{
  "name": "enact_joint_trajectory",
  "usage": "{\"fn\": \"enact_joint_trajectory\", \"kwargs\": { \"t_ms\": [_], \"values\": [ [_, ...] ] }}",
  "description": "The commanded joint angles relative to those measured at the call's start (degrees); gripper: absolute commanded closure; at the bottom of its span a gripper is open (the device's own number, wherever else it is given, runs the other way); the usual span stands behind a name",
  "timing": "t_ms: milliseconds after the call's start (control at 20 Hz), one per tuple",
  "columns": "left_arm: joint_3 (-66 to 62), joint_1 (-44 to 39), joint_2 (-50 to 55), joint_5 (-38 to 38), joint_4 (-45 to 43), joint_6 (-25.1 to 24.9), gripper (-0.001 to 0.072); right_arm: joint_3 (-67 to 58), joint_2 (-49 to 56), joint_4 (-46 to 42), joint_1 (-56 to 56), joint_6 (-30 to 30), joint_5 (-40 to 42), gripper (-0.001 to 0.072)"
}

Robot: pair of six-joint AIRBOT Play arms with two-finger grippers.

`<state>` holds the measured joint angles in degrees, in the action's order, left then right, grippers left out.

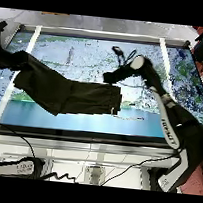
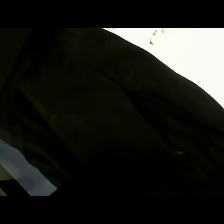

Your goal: Fold the clothes and pants, and hang the long-sleeved shirts on hangers.

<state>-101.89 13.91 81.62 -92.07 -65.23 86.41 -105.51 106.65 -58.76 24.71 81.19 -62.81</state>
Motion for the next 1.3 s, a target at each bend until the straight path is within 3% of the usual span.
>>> {"fn": "enact_joint_trajectory", "kwargs": {
  "t_ms": [0,250,550,750,900,1050,1250],
  "values": [
    [0.0,-0.1,0.0,0.2,13.5,-3.3,0.0679,0.0,5.4,0.0,9.4,6.0,14.8,0.0684],
    [0.0,-0.1,0.1,1.4,16.5,-5.7,0.0679,-2.7,15.5,0.2,20.1,17.6,30.0,0.0685],
    [0.0,-1.6,0.2,1.4,16.5,-5.9,0.0679,-10.5,20.6,-0.1,21.9,18.8,27.7,0.0684],
    [0.0,-6.1,0.2,2.2,16.5,-5.8,0.0679,-10.6,16.3,-7.9,14.5,18.2,16.9,0.0683],
    [0.0,-12.8,1.0,8.5,16.4,-4.2,0.068,-10.6,10.3,-15.5,4.6,16.6,3.4,0.0684],
    [0.0,-20.9,4.6,11.6,16.4,-0.1,0.0679,-10.6,3.3,-16.6,-6.4,9.6,-5.6,0.0683],
    [0.0,-34.6,11.1,18.3,16.5,4.5,0.0679,-10.6,-5.0,-16.5,-19.8,7.8,-11.2,0.0683]
  ]
}}
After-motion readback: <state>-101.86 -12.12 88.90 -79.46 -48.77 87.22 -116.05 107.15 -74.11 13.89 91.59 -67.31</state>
